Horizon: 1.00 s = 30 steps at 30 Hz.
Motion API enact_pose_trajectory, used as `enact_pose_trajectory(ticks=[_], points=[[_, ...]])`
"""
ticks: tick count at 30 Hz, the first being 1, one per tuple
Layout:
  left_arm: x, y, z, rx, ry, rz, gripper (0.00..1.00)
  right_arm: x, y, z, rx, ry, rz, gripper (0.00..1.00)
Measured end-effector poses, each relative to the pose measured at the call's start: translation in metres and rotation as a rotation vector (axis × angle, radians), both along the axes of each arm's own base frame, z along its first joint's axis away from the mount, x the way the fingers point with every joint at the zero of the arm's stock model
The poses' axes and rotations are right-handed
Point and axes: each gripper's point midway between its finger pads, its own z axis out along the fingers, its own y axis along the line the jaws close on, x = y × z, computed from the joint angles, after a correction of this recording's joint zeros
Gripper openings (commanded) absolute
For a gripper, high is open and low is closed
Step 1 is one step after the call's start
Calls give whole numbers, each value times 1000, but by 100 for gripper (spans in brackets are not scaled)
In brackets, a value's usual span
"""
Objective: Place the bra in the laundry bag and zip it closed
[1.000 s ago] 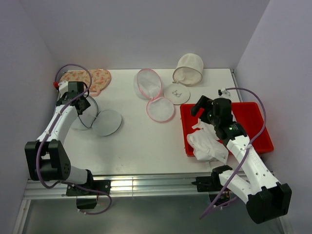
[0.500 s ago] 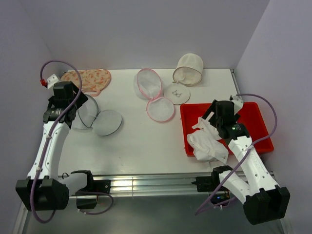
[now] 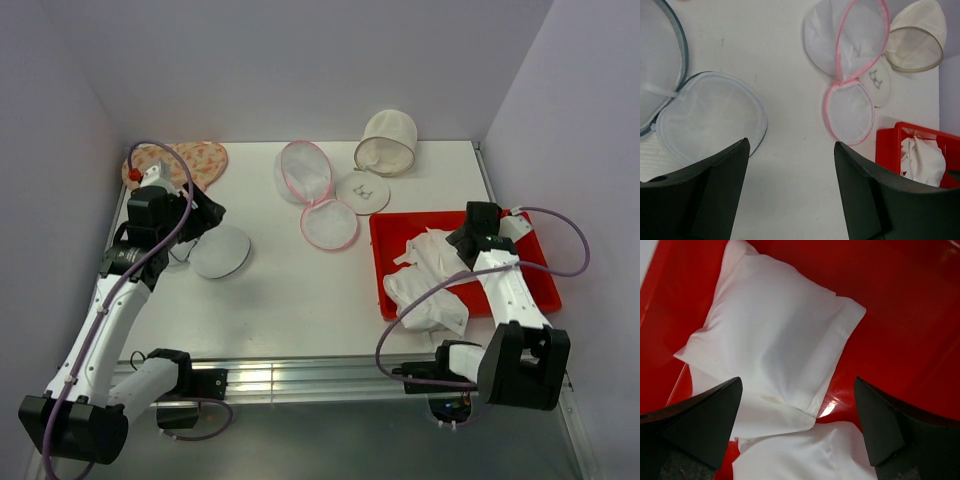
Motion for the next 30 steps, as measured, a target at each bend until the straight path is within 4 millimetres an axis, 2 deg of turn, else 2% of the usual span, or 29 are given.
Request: enact_pose_trajectory(ticks=[7, 10, 11, 13, 14, 15, 17, 23, 30], points=[[-8, -8, -17, -11, 24, -50, 75, 16, 6, -41, 81, 88, 3, 98], [-9, -10, -23, -15, 28, -58, 75, 22, 8, -53, 100, 103, 11, 83], [-9, -10, -24, -17, 28, -60, 75, 24, 9, -55, 106, 105, 12, 63], [-10, -11, -25, -18, 28, -62, 75, 26, 11, -55, 114, 99, 24, 37], [-11, -11, -26, -19, 27, -64, 75, 28, 11, -52, 115, 86, 27, 17], [-11, -11, -27, -20, 30, -67, 75, 30, 12, -50, 115, 73, 34, 11], [-12, -12, -28, -20, 30, -68, 75, 33, 13, -41, 117, 36, 39, 0], [-12, -14, -28, -25, 26, -78, 75, 37, 20, 6, 115, -106, 88, 0], [-12, -16, -27, -27, 23, -88, 75, 45, 34, 85, 125, -310, 179, 0]])
